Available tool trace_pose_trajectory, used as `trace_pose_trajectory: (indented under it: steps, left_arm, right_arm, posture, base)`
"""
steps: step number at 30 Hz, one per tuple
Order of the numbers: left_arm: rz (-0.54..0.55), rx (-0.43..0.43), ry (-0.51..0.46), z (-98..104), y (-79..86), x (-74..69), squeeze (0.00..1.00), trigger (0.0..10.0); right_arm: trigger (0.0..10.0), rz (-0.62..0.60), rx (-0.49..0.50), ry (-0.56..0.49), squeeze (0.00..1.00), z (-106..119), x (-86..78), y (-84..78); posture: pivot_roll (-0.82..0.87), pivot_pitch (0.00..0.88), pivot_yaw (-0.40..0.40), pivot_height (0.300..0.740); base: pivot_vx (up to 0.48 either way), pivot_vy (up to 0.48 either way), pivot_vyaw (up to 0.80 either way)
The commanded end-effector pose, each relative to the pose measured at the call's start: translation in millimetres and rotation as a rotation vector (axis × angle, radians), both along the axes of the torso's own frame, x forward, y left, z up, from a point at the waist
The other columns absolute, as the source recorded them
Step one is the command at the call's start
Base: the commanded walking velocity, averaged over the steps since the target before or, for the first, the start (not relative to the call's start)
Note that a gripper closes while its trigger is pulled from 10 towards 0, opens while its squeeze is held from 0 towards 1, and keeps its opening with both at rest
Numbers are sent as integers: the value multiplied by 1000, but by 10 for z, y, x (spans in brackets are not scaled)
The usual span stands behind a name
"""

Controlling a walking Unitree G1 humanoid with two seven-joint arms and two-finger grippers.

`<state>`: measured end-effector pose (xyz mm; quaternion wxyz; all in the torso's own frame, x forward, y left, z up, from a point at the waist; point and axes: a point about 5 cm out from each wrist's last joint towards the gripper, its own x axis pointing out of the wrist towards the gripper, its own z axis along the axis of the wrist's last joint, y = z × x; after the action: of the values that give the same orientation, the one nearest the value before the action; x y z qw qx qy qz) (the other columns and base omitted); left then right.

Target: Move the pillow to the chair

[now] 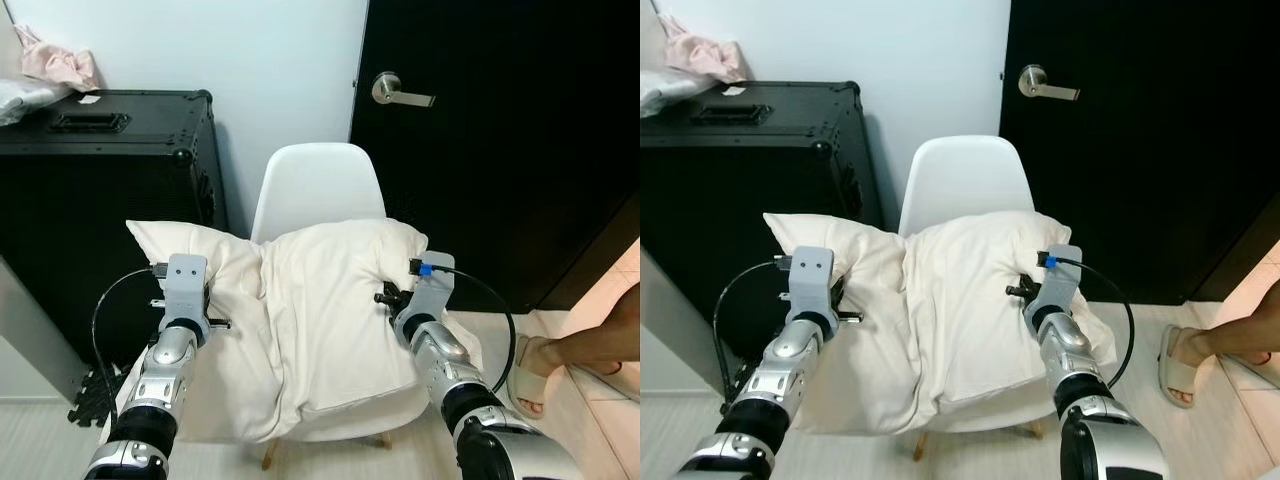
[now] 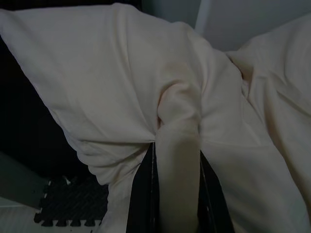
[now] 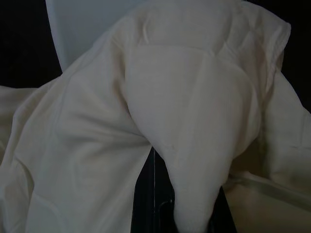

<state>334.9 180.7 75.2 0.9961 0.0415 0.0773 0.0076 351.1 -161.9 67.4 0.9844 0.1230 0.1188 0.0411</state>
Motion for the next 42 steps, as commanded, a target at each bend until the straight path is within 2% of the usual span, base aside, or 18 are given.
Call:
trace_pose_trajectory:
  steps: [1,11,22,32,36,42]
  left_arm:
    - [-27,12,-37,76,-29,43,0,10000]
    - [-23,16,-43,90,11,43,0,10000]
    - [-10,12,-46,74,22,26,0,10000]
    - [13,19,-66,115,87,38,0,10000]
    - [39,24,-85,164,164,49,0,10000]
    - [38,32,-96,200,197,50,0,10000]
  right_arm:
    - [10000,-5,9,-38,0,47,19,21]
    - [10000,8,27,-40,0,46,19,54]
    - [10000,16,6,-39,0,51,24,54]
    - [10000,27,35,-82,0,139,67,70]
    - [10000,49,6,-77,0,170,95,90]
    - [10000,61,10,-95,0,230,130,100]
  posture:
    - [54,41,-11,646]
    - [57,50,-11,636]
    - [55,51,-21,626]
    - [52,53,-31,611]
    - [51,93,-52,606]
    - [45,138,-54,596]
  base:
    - [0,0,0]
    - [0,0,0]
    - [0,0,0]
    - [0,0,0]
    - [0,0,0]
    - [0,0,0]
